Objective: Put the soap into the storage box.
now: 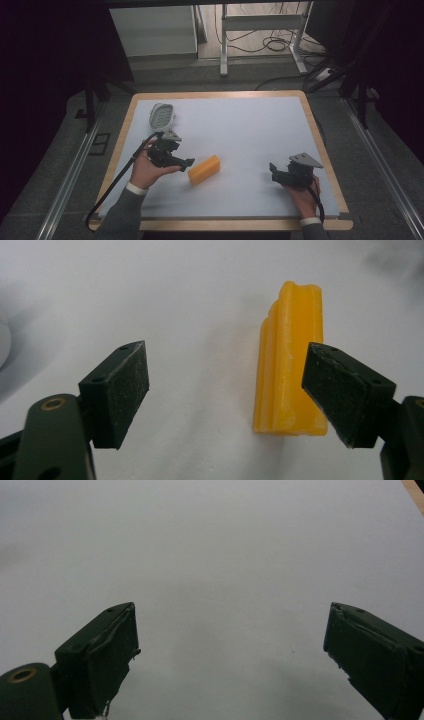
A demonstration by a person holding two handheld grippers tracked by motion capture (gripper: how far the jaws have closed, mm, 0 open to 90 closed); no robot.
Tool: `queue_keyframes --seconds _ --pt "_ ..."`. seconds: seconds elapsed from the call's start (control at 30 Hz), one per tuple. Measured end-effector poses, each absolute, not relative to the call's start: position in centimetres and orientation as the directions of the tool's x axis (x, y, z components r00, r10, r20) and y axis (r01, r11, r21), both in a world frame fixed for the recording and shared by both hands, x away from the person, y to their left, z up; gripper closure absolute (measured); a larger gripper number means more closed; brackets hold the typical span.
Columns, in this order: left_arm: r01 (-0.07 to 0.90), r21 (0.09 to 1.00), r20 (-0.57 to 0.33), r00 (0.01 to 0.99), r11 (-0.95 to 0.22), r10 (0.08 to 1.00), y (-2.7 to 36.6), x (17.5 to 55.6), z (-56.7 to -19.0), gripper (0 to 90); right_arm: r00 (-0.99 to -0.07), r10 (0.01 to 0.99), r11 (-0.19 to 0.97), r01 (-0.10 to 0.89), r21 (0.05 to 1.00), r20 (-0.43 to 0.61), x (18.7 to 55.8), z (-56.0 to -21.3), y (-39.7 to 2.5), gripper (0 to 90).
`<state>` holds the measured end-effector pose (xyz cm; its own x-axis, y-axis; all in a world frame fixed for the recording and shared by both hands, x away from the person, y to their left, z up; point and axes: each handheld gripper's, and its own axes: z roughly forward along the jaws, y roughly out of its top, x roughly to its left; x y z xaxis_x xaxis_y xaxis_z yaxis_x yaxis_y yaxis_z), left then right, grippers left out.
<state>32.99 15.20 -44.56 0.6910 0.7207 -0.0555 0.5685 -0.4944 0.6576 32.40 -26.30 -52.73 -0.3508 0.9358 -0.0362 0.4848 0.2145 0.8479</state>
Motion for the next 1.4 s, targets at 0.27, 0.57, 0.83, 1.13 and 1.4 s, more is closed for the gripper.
queue_keyframes --seconds 0.27,0.57,0.83,1.13,1.4 --pt "0.557 0.644 -0.035 0.706 -0.525 0.707 14.1 33.4 -44.5 19.6 -0.350 0.936 0.214 0.485 0.848 -0.036 32.4 -52.7 -26.3 7.6" --pt "0.567 0.626 -0.041 0.709 -0.535 0.704 12.9 33.7 -45.6 20.7 -0.348 0.937 0.213 0.486 0.848 -0.035 32.4 -52.7 -26.3 7.5" --pt "0.567 0.589 -0.022 0.723 -0.576 0.690 11.5 34.0 -46.3 20.5 -0.347 0.937 0.214 0.486 0.847 -0.038 32.4 -52.7 -26.3 7.6" --pt "0.564 0.598 -0.006 0.715 -0.570 0.700 11.1 34.0 -46.1 22.6 -0.344 0.938 0.211 0.488 0.847 -0.036 32.4 -52.7 -26.3 7.6" --pt "0.557 0.621 -0.031 0.720 -0.551 0.693 11.3 33.4 -45.3 23.3 -0.344 0.938 0.212 0.487 0.847 -0.037 32.4 -52.7 -26.3 7.5"
